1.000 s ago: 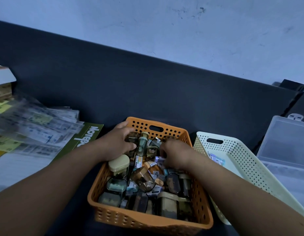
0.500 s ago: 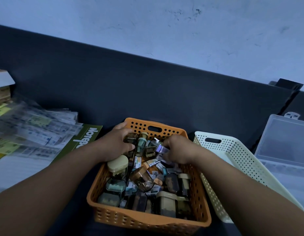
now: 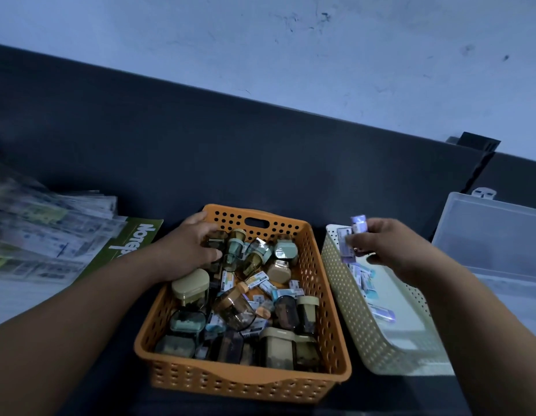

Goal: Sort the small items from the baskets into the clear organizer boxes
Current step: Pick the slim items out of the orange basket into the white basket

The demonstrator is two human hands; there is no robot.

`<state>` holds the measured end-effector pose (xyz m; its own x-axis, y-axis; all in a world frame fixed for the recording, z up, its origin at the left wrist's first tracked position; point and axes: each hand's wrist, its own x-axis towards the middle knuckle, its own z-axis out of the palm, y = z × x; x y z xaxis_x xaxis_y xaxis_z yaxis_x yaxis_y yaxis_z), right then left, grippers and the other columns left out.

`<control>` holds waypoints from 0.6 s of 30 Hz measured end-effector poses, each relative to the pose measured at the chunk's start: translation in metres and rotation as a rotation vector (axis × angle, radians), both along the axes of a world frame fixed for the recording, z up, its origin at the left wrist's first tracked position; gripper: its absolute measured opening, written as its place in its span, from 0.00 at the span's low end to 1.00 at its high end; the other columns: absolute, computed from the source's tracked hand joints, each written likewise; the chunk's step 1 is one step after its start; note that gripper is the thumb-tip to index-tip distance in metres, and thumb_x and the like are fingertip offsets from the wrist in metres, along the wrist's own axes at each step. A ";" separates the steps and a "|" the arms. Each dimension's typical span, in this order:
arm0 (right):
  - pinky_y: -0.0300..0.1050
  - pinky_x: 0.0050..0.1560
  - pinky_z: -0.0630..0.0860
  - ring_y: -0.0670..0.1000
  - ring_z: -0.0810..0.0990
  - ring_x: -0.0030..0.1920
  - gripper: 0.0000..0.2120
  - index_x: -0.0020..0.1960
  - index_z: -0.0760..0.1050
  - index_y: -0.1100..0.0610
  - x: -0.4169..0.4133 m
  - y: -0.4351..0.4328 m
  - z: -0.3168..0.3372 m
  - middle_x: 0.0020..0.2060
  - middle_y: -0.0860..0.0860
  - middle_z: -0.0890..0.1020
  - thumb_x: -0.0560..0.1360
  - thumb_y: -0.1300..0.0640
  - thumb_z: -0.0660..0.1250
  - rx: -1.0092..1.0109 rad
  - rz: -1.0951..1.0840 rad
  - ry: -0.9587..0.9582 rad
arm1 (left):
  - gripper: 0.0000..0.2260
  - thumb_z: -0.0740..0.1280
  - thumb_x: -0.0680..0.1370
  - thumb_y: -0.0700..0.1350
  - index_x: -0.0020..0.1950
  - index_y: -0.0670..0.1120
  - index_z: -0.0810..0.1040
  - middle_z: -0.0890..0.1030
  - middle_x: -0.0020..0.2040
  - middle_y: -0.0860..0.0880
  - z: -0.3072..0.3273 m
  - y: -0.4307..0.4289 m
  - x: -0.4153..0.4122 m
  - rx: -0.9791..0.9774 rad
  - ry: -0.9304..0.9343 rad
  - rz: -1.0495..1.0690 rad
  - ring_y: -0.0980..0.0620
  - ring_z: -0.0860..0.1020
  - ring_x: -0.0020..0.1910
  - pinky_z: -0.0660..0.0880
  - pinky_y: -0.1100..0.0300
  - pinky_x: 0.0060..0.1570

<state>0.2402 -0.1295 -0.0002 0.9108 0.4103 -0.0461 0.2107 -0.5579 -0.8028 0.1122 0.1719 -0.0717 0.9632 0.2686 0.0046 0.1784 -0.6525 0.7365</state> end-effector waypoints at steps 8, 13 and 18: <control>0.43 0.52 0.74 0.50 0.78 0.55 0.17 0.61 0.76 0.53 0.000 0.012 -0.013 0.56 0.49 0.79 0.73 0.55 0.71 -0.474 -0.042 -0.402 | 0.27 0.68 0.77 0.46 0.75 0.51 0.63 0.46 0.78 0.57 0.000 -0.002 -0.001 -0.003 -0.002 0.008 0.54 0.54 0.75 0.58 0.65 0.61; 0.43 0.50 0.78 0.51 0.82 0.46 0.04 0.47 0.79 0.49 -0.044 0.067 -0.001 0.44 0.47 0.82 0.75 0.58 0.70 -0.250 0.375 -0.202 | 0.27 0.68 0.77 0.47 0.75 0.52 0.63 0.46 0.78 0.58 0.001 -0.001 -0.002 0.000 0.000 0.003 0.54 0.53 0.76 0.57 0.63 0.64; 0.41 0.55 0.76 0.47 0.79 0.50 0.10 0.56 0.79 0.50 -0.046 0.102 -0.023 0.52 0.45 0.81 0.76 0.59 0.68 -0.572 0.586 -0.136 | 0.27 0.68 0.77 0.47 0.75 0.52 0.63 0.46 0.78 0.59 0.002 -0.003 -0.003 -0.010 -0.002 0.005 0.55 0.53 0.76 0.55 0.63 0.67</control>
<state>0.1938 -0.0278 -0.0229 0.5696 0.7664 -0.2970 0.6687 -0.6422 -0.3746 0.1094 0.1689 -0.0696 0.9619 0.2734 0.0042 0.1799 -0.6440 0.7436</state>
